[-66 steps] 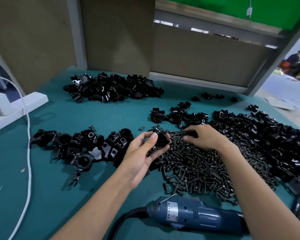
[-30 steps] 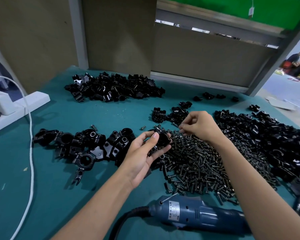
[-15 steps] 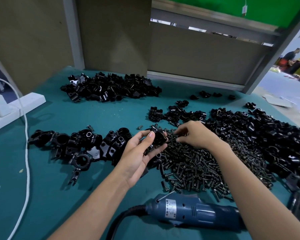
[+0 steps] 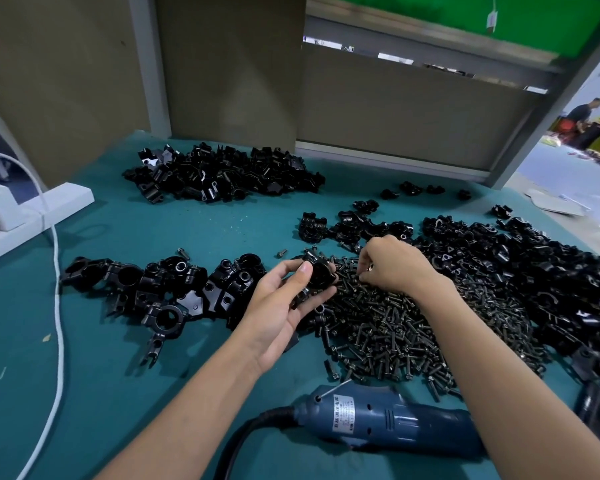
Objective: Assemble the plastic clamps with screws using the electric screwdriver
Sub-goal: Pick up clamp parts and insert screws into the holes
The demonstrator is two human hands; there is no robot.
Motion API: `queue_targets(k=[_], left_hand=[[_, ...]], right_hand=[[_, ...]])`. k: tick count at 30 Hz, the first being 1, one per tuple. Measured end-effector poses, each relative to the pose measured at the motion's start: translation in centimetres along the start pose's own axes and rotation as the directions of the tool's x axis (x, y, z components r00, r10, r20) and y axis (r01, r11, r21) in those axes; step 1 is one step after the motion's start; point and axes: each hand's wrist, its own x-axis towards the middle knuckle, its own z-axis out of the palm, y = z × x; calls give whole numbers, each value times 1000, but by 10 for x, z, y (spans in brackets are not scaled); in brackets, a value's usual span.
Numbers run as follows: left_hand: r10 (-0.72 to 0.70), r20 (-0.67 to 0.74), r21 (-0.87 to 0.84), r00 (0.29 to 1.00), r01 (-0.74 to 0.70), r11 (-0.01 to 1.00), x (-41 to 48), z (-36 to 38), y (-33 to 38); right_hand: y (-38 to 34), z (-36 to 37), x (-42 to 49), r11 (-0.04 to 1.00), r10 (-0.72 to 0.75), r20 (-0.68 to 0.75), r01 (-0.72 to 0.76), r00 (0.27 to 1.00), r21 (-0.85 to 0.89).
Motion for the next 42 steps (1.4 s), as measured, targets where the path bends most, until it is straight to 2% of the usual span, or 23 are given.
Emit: queue_targets(k=[2,4,5,8,10,15,23,30,35,39,42], left_hand=[[-2,7,1,1000,2,1000,0,0,0],[1,6,-1,1000,-1,1000,1,0,-1],[6,5,-8,1000,-6,1000,2,0,-1],[39,6,-19,999,-39,999,4,-1,-2],[74,-2,39,997,-74,996,4,-2,-3],[199,-20,250,980,-187,950,8,-6,-6],[262,20,461,965,-241,854,7,-11,-8],[301,62,635,951,-271,723,4,-12,-7],[261,80,624,962,-253,740,3,-10,-6],[278,92,675,956,-265,689,2,-11,-6],[266,103,687,958,-262,678,1,-10,-7]], right_hand=[[0,-2,-2,983,-36,-57,45,998,176],[-6,-7,-10,894,-75,-161,138,984,427],[-12,-10,-16,848,-107,-226,207,968,487],[-30,-16,-32,783,-216,-393,399,894,477],[-40,-16,-38,774,-259,-469,472,844,422],[-53,-13,-43,800,-292,-569,522,769,295],[-49,-5,-49,757,-200,-615,519,762,397],[-43,-6,-52,731,-179,-562,491,807,473],[-42,-8,-53,754,-256,-553,522,793,400],[-38,-8,-55,713,-179,-487,454,855,534],[-35,-10,-57,672,-192,-449,451,872,587]])
